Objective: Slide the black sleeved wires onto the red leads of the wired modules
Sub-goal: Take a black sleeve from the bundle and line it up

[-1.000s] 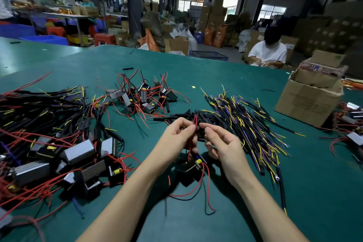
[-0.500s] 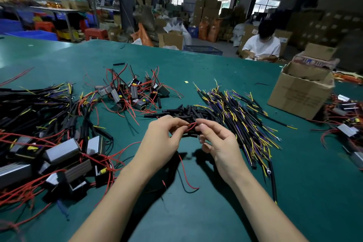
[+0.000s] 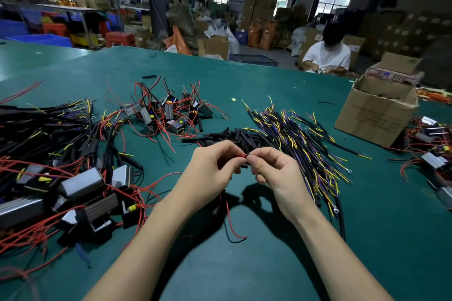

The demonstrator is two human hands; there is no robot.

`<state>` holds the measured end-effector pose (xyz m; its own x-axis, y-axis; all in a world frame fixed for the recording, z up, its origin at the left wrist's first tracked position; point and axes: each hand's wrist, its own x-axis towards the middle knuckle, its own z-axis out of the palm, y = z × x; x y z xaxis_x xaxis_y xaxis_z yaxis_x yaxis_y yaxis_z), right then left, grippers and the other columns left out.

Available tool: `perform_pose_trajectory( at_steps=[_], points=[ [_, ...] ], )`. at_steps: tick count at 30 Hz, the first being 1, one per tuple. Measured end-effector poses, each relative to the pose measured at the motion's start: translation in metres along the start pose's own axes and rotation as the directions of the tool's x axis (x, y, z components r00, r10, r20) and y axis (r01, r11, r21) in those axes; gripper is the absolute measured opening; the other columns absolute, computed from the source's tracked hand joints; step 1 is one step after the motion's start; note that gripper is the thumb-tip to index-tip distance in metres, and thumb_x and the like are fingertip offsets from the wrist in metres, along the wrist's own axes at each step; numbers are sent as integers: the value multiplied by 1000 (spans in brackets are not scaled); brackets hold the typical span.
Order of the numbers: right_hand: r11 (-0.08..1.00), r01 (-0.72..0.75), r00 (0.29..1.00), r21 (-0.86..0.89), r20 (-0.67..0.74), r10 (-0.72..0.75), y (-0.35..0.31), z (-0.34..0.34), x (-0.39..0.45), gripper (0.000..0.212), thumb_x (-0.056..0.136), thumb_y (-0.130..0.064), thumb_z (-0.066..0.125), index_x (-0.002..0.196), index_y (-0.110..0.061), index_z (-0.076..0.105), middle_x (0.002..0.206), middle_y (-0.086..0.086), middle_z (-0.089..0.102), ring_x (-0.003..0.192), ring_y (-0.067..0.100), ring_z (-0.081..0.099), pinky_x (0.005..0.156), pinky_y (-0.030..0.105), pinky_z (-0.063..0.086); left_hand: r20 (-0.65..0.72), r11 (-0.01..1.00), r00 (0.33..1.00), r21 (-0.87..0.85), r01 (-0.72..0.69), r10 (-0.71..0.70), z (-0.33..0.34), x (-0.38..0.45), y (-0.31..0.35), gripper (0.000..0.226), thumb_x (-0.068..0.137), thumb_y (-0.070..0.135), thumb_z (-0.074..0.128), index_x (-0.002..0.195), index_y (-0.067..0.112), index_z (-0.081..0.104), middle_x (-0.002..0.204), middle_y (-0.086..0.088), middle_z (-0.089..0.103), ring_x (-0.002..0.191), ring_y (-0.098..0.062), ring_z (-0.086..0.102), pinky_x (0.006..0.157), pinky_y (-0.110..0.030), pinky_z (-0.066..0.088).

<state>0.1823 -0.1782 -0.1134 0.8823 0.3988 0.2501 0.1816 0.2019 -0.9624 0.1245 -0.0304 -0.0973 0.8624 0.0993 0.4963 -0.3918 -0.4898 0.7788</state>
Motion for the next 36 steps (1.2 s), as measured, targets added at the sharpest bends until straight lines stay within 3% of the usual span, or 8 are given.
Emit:
perform_pose_trajectory(
  at_steps=[3, 9, 15, 20, 25, 29, 31, 36],
  points=[
    [997, 29, 1000, -71, 3, -29, -4, -3, 0, 4, 80, -15, 70, 77, -13, 69, 63, -5, 61, 58, 5, 48, 51, 14, 37, -3, 998, 999, -51, 35, -36, 1, 0, 1, 8, 90, 9, 62, 84, 11, 66, 68, 1, 67, 59, -12, 60, 60, -21, 49],
    [986, 79, 997, -144, 16, -77, -7, 0, -1, 10, 88, -8, 65, 79, -11, 66, 59, -9, 61, 52, 1, 46, 52, 13, 37, -47, 983, 992, -146, 112, -120, 4, -1, 1, 10, 92, 7, 58, 88, 5, 67, 78, -7, 72, 68, -17, 68, 64, -21, 52],
    [988, 95, 995, -120, -14, -98, -7, 1, 0, 9, 90, -6, 62, 84, -12, 65, 65, -7, 61, 59, 6, 50, 51, 17, 36, -93, 996, 991, -26, 89, -91, 3, 2, 0, 9, 88, 13, 65, 86, 10, 73, 81, -6, 69, 76, -22, 63, 69, -43, 54],
    [997, 34, 999, -75, 38, -31, -4, 0, 0, 17, 89, -7, 63, 103, -15, 67, 82, -6, 68, 64, 6, 57, 53, 16, 41, -111, 998, 992, -31, 62, -65, 4, 0, 1, 9, 89, 10, 65, 85, 8, 72, 69, -8, 70, 67, -26, 64, 66, -39, 52],
    [999, 5, 999, -47, 32, -4, -1, 2, 1, 10, 86, -9, 66, 90, -16, 71, 78, -2, 70, 63, 6, 55, 52, 15, 39, -111, 998, 993, -38, 44, -48, 5, 0, 0, 8, 89, 9, 64, 83, 9, 69, 64, -2, 69, 61, -17, 65, 61, -24, 51],
    [999, -43, 999, 8, 26, 42, -1, 0, 2, 6, 78, -20, 71, 83, -17, 74, 77, -3, 70, 64, 8, 55, 52, 16, 39, -104, 996, 993, -73, 43, -50, 8, -2, -1, 9, 90, 8, 62, 81, 11, 62, 62, -1, 69, 57, -17, 66, 61, -28, 54],
    [997, -82, 996, 15, 27, 82, -2, 0, 2, 15, 71, -30, 74, 80, -18, 75, 75, -5, 69, 64, 8, 55, 51, 16, 38, -84, 998, 996, -49, 34, -38, 8, -2, -2, 9, 89, 9, 62, 81, 14, 60, 62, -2, 69, 57, -19, 67, 62, -33, 56],
    [992, -120, 992, -47, -31, 119, -2, -2, 1, 3, 84, -14, 70, 82, -14, 71, 68, -7, 65, 61, 5, 55, 55, 17, 39, -126, 995, 988, -61, 82, -89, 8, -2, -4, 9, 92, 12, 60, 83, 13, 57, 66, -1, 71, 62, -12, 69, 65, -28, 55]
  ],
)
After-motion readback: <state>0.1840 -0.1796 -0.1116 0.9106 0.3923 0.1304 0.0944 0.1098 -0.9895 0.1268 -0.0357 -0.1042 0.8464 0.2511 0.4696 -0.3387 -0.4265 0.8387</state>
